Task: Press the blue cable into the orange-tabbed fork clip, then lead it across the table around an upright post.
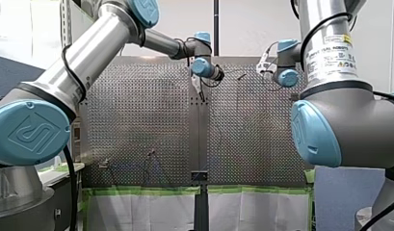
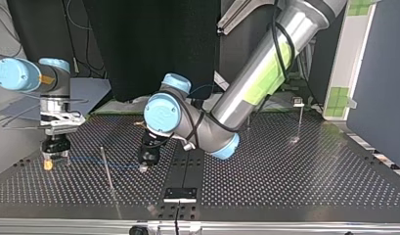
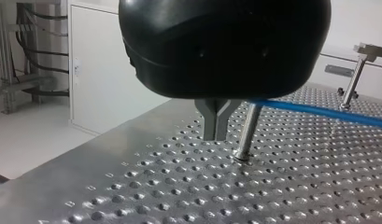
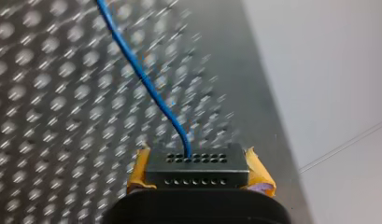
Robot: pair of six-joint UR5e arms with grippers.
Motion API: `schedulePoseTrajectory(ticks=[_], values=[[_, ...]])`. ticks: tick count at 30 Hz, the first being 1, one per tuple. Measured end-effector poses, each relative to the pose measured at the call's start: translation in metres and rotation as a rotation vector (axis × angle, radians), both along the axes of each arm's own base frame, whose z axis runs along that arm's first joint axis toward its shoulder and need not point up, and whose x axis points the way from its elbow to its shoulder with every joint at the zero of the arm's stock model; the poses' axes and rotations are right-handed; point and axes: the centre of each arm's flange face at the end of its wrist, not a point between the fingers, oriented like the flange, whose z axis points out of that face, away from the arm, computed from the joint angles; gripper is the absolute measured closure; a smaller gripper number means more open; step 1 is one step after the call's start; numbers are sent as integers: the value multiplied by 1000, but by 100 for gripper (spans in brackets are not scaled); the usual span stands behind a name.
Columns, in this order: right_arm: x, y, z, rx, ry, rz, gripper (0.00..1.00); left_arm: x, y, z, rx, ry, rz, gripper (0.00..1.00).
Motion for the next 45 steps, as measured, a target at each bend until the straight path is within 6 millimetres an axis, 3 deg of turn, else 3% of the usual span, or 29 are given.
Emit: schedulePoseTrajectory(ticks=[10, 18, 27, 29, 30, 32, 33, 35, 36, 38, 40, 45], values=[[0, -16, -63, 109, 24, -5, 100, 12, -10, -50, 28, 51, -4, 100], [-2, -25, -126, 209, 44, -13, 100, 15, -10, -60, 35, 62, 7, 97], [-4, -29, -190, 298, 82, -38, 100, 20, -12, -86, 55, 92, 17, 77], [-4, -29, -199, 311, 89, -43, 100, 20, -13, -89, 57, 95, 19, 62], [-5, -29, -204, 317, 92, -46, 100, 20, -13, -90, 58, 96, 21, 62], [-5, -29, -215, 331, 100, -53, 100, 21, -12, -91, 58, 98, 27, 49], [-6, -29, -220, 338, 103, -56, 100, 21, -12, -91, 58, 98, 30, 49], [-6, -28, -233, 356, 110, -62, 100, 21, -12, -91, 58, 99, 38, 34], [-7, -27, -238, 362, 113, -65, 100, 21, -11, -91, 58, 100, 42, 34], [-8, -26, -249, 374, 121, -71, 100, 21, -11, -91, 58, 101, 50, 18], [-8, -26, -258, 382, 126, -75, 100, 21, -10, -91, 57, 101, 55, 14], [-10, -24, -290, 413, 143, -92, 100, 21, -10, -91, 57, 101, 59, 14]])
